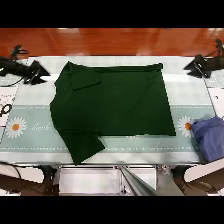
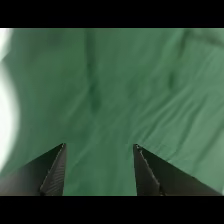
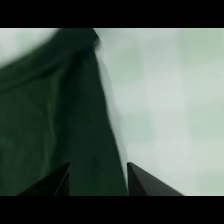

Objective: Fold the shirts.

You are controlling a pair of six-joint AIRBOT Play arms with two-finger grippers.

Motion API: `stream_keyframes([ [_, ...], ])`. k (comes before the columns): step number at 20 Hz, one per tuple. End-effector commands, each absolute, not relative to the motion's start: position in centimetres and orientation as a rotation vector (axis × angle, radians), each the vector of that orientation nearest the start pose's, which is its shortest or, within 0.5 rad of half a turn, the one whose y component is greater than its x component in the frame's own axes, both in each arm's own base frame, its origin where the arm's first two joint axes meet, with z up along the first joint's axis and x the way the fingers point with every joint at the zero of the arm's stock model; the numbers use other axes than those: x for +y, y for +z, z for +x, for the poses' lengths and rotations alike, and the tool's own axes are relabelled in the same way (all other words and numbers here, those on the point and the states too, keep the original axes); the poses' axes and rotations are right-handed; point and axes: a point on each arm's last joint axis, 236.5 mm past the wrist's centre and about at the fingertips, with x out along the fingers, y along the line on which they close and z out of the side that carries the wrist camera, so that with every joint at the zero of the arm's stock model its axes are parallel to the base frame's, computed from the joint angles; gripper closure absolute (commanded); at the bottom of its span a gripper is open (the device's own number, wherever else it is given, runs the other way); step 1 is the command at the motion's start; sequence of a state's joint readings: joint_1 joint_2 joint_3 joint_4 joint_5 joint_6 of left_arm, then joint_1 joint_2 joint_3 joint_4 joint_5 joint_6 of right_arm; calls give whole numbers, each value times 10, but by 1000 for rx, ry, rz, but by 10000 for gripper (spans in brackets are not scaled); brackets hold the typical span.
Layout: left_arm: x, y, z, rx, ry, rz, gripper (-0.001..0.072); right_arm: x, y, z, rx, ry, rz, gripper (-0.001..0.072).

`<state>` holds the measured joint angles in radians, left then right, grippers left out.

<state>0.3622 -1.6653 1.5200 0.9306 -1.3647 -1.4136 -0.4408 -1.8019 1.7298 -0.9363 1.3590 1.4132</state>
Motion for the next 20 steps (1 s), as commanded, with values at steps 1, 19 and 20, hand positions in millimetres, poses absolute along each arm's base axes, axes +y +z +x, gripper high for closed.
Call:
stream_keyframes([
  [1,56,-6,359,1323,-40,-698,198,-82,-1,421,1248,110,682,304],
  [19,-45,-111,237,1356,-72,-1196,199,-1,6,310,1094,179,802,304],
  [20,-52,-115,242,1372,-83,-1163,200,-1,6,310,1095,176,805,304],
])
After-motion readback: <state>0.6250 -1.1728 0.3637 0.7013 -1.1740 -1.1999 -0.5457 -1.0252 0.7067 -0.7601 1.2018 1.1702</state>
